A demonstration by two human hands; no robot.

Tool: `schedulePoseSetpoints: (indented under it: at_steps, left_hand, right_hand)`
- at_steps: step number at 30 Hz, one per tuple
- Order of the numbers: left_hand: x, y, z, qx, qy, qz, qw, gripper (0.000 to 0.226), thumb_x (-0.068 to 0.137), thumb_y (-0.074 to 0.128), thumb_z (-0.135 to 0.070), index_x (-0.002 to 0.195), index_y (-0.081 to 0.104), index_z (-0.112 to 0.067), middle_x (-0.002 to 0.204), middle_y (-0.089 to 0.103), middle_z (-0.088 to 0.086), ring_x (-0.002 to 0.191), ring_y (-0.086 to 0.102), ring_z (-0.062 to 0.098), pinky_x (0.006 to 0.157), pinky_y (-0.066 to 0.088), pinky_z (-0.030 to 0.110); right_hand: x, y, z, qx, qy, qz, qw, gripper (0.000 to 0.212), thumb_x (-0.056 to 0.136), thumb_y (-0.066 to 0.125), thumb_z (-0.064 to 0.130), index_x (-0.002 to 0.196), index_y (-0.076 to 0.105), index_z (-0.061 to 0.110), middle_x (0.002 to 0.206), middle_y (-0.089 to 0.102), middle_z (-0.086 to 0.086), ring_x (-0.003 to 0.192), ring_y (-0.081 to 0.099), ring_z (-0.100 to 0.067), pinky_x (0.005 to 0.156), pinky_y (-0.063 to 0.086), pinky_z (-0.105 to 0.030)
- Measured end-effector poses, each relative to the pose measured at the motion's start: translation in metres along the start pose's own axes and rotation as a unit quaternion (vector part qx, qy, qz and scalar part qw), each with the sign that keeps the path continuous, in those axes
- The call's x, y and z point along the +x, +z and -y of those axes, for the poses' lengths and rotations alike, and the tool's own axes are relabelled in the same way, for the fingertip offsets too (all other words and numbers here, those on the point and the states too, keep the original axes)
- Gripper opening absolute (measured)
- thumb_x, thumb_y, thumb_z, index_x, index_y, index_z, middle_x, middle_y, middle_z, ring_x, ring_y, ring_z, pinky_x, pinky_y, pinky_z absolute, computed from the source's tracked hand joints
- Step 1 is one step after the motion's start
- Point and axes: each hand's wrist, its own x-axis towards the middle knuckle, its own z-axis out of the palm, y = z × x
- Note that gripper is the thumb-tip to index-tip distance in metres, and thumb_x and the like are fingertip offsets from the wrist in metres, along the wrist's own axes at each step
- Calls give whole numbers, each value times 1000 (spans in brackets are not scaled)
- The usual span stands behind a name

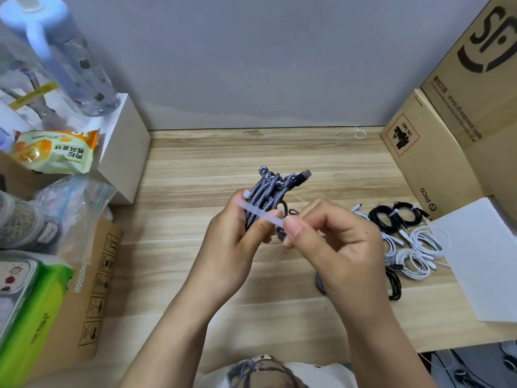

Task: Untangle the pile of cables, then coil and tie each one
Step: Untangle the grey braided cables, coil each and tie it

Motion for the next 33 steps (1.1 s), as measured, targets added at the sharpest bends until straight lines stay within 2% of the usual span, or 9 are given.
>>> schedulePoseSetpoints:
  at_steps: [2,5,9,14,19,23,28,31,33]
  left_hand:
    - [-1,1,-1,2,-3,-4,1000,8,86,55,-23,90,53,-17,65,58,-14,59,50,2,58,38,10]
    - [-2,2,-2,1,-8,-8,1000,10,82,54,-28,90,53,-22,63,57,-11,59,50,5,58,38,12]
    - [-2,2,-1,18,-9,-6,1000,9,82,54,-30,91,53,-26,64,58,-15,60,51,4,59,39,14]
    - [-4,2,-3,33,-4,-2,999,10,84,55,-29,94,53,-28,72,61,-18,63,53,1,62,42,14]
    - [-4,1,-3,40,-9,2,999,12,83,53,-32,94,53,-29,72,60,-18,64,53,2,63,43,17]
    - [-4,1,-3,54,-14,1,998,12,83,53,-33,95,52,-29,70,59,-19,63,52,1,62,41,15]
    - [-5,0,-2,53,-25,-3,998,16,83,54,-33,98,53,-28,73,60,-15,63,52,3,63,42,17]
    - [-5,1,-2,56,-24,-4,998,10,92,57,-22,100,53,-26,74,61,-16,63,52,1,63,41,16]
    - [-5,1,-3,60,-26,-6,998,13,93,56,-14,99,53,-26,74,61,-18,62,52,0,63,41,15]
  right_hand:
    - [0,1,-2,7,37,-48,998,36,75,63,33,57,53,3,55,53,-15,56,49,-28,58,42,-33]
    - [2,1,-3,6,72,-70,995,35,74,67,23,55,51,-2,52,54,-16,49,45,-13,52,39,-19]
    - [3,3,-3,6,91,-75,993,30,74,62,18,54,53,-3,48,55,-11,46,45,-4,50,38,-13]
    - [5,4,-2,14,98,-75,992,28,74,62,20,58,54,-2,47,54,-10,46,46,-6,50,40,-17]
    - [6,5,-2,24,96,-73,992,35,74,62,17,46,48,1,42,54,2,44,48,-1,50,40,-13]
    - [6,5,-3,16,93,-68,993,32,74,62,18,53,50,-3,43,53,-2,46,47,-6,52,41,-16]
    - [6,5,-4,1,94,-55,994,28,74,63,21,55,54,1,45,53,-7,51,47,-14,54,42,-17]
    - [5,5,-4,-16,89,-46,995,29,72,65,26,51,56,8,46,53,-8,48,46,-11,54,41,-18]
    - [5,5,-5,-25,86,-41,995,27,72,66,26,49,57,13,44,53,0,49,46,-8,54,41,-19]
